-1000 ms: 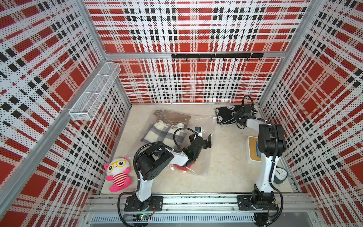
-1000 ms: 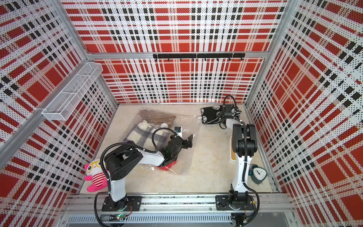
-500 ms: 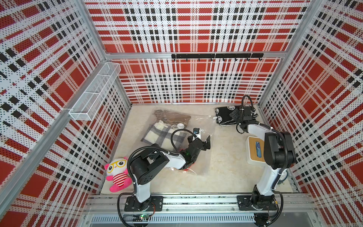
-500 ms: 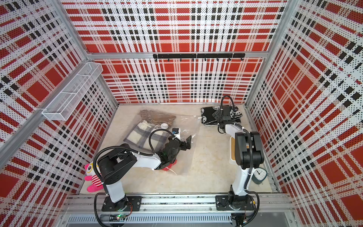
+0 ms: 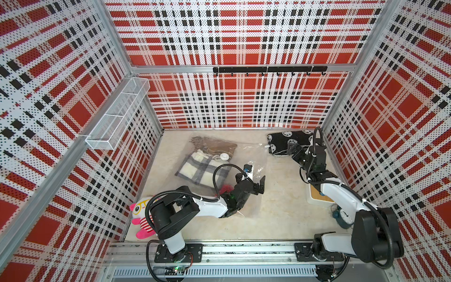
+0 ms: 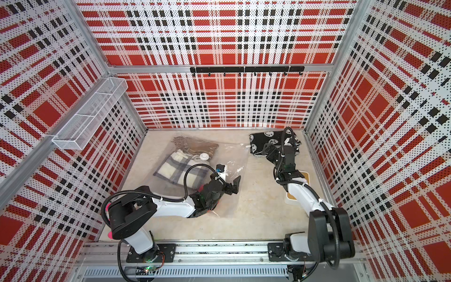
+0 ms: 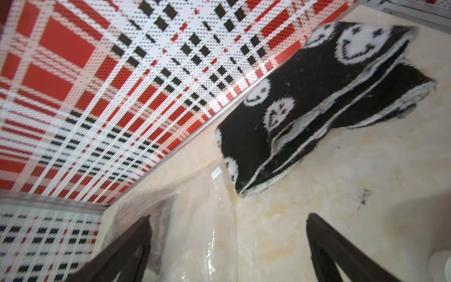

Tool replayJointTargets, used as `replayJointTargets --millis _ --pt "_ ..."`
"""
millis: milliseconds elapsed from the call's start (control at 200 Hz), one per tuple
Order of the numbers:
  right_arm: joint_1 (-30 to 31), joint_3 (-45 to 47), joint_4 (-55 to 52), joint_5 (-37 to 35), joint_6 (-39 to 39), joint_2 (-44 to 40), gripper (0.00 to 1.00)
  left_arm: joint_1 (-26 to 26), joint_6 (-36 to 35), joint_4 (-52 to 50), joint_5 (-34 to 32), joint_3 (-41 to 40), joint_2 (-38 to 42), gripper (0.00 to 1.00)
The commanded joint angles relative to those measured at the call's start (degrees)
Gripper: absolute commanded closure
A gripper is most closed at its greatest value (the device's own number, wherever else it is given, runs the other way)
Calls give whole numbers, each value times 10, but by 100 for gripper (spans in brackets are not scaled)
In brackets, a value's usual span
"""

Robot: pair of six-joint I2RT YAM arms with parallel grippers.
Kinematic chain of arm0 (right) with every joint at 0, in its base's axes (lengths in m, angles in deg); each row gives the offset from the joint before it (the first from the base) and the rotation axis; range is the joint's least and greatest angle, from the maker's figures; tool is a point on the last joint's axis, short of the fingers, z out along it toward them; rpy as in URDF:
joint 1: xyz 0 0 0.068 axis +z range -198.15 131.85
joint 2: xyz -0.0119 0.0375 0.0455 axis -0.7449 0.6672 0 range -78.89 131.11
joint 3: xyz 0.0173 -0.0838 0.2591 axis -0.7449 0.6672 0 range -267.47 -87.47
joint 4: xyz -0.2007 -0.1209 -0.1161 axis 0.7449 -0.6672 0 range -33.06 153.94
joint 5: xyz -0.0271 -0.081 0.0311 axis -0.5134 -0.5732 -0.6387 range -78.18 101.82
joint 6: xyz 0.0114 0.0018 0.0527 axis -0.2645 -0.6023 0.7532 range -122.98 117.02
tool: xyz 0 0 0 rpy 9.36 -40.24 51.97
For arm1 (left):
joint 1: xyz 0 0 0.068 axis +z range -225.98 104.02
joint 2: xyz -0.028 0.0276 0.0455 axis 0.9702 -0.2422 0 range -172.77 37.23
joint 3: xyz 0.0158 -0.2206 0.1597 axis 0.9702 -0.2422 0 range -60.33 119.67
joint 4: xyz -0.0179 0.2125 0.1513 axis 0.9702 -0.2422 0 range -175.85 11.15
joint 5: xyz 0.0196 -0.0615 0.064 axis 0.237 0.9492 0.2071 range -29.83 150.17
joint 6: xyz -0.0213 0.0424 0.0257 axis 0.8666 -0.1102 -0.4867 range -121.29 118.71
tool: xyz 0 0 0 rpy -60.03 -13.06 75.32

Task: Take the scarf out of the vacuum bag
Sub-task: Move the scarf to the corner of the board.

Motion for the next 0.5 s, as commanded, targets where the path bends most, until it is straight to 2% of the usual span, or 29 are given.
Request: replayJointTargets --millis 0,175,225,261,381,496 --pt "14 36 -2 99 -48 -33 0 -30 -6 -60 -26 10 22 2" --pt "46 112 12 52 -64 -100 0 -44 -5 -131 -36 54 -22 1" --pt "46 134 23 57 -64 -113 0 -41 0 -136 9 61 -40 0" --pt "46 148 30 62 -64 -121 0 -42 6 -136 17 63 -49 0" --pt "46 175 45 75 -65 -128 0 -57 7 -195 -41 91 -81 1" --pt "46 189 67 88 -64 -125 0 -57 32 -241 -50 112 -105 5"
